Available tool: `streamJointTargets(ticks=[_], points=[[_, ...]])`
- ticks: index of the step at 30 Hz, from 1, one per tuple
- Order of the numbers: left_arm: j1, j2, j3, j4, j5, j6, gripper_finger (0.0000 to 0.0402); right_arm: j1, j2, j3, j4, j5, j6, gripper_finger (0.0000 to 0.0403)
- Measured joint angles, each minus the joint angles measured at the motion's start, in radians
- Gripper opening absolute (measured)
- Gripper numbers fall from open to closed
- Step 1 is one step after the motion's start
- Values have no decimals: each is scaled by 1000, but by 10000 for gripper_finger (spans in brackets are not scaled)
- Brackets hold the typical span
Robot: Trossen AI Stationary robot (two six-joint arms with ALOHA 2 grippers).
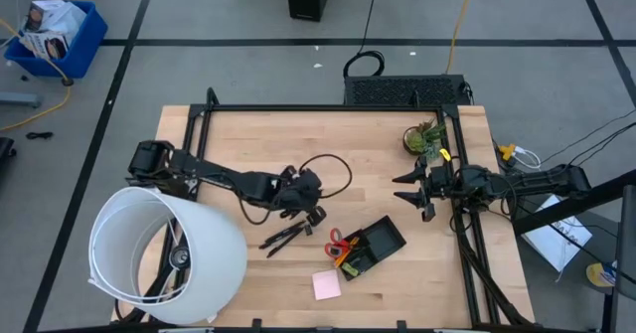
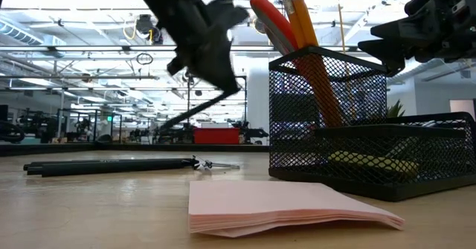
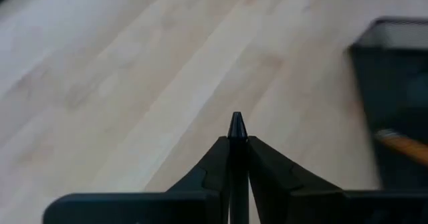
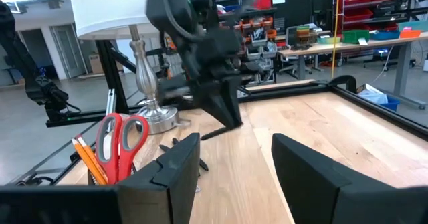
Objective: Pick and place office supplies into organizer
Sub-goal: Put the black pen into the black desk organizer
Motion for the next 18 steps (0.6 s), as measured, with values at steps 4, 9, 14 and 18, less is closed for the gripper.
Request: streamJointTargets(ticks=[4,9,14,18], points=[[-22,-23,0,130,-15,75,49,0,0,0,1,0,0,183],[-46,-29,0,294,-17,179,34,0,0,0,1,0,0,183],[-66,-28,0,452,-15,278,44,0,0,0,1,0,0,183],[-87,-28,0,542,-2,396,52,0,0,0,1,0,0,183]])
